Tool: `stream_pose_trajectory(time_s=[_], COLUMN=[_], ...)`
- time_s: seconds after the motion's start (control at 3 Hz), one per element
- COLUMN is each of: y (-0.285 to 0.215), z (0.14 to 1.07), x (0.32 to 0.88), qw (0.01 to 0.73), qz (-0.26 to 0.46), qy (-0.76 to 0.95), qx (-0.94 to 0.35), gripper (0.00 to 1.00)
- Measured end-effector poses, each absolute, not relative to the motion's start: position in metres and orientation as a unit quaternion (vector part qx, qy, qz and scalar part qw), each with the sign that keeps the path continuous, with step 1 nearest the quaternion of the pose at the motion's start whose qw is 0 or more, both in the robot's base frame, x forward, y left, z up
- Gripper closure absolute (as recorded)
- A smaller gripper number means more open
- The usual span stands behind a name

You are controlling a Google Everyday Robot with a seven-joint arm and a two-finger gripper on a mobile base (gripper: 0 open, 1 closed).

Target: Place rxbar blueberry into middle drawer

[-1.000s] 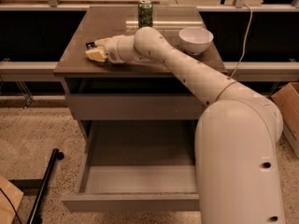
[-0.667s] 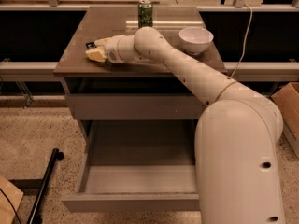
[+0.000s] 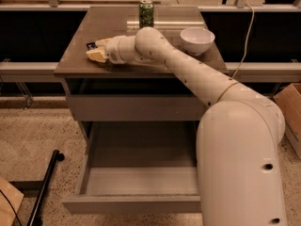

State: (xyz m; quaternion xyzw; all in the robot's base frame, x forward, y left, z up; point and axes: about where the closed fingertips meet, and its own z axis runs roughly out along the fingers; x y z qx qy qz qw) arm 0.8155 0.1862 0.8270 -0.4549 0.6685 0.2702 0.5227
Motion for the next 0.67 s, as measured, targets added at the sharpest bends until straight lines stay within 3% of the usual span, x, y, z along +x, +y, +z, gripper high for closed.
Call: stream_pose_trajectory(time_s=[0.33, 0.67], y=[0.1862, 0.1862], z=[0.8270, 0.8272], x=[0.8154, 0.8154], qw=[0.523, 0.523], qz=[0.270, 0.270], qy=[0.668, 0.668], qx=[-0.455, -0.455], gripper=[1.00, 0.81])
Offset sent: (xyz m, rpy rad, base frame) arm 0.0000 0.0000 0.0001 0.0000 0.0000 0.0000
